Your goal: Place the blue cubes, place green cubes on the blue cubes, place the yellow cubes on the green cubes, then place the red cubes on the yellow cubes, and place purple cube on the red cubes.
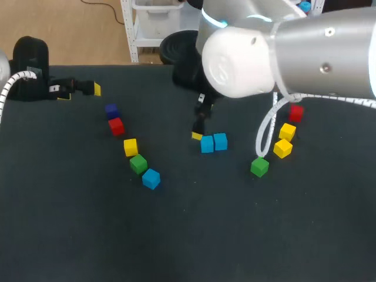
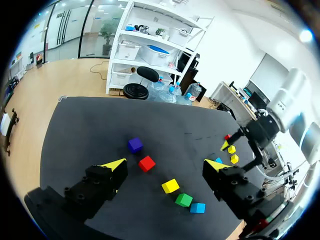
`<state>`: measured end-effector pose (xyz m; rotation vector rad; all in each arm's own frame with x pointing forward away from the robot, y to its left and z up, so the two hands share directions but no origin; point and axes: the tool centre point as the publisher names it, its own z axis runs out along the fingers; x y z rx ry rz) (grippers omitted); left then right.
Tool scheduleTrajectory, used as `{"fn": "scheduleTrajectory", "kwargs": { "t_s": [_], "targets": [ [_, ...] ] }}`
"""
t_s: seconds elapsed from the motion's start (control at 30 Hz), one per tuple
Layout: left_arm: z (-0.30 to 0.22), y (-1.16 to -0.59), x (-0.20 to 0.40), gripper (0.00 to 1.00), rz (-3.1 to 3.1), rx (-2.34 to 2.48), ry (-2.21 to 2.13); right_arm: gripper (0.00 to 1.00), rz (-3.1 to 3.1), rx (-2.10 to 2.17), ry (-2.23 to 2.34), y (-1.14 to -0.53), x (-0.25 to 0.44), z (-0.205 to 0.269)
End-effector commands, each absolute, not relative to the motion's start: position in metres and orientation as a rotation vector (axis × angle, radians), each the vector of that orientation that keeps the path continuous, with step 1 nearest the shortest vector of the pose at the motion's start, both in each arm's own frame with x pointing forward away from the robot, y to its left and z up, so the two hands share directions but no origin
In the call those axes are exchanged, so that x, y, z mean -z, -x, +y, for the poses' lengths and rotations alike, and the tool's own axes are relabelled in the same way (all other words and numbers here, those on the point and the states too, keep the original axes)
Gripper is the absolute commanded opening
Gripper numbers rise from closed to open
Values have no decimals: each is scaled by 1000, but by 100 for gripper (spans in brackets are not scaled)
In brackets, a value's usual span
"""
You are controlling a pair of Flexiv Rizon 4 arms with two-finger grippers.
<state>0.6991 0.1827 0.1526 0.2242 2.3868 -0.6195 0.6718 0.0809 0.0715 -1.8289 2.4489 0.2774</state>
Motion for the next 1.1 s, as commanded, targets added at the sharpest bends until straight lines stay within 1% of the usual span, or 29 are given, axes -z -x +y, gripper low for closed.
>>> {"fn": "scheduleTrajectory", "kwargs": {
  "t_s": [0.03, 0.37, 0.5, 0.63, 0.8, 1.1],
  "targets": [
    [185, -699, -151, 100, 2378, 632, -230, 100, 2452, -234, 1774, -639, -82, 78],
    [185, -699, -151, 100, 2378, 632, -230, 100, 2489, -218, 1754, -597, -92, 89],
    [185, -699, -151, 100, 2378, 632, -230, 100, 2484, -204, 1756, -590, -91, 92],
    [185, -699, -151, 100, 2378, 632, -230, 100, 2494, -254, 1627, -606, -101, 79],
    [185, -699, -151, 100, 2378, 632, -230, 100, 2470, -369, 1379, -639, -126, 47],
    [185, -699, -151, 100, 2378, 632, -230, 100, 2323, -358, 1256, -660, -161, 16]
  ]
}}
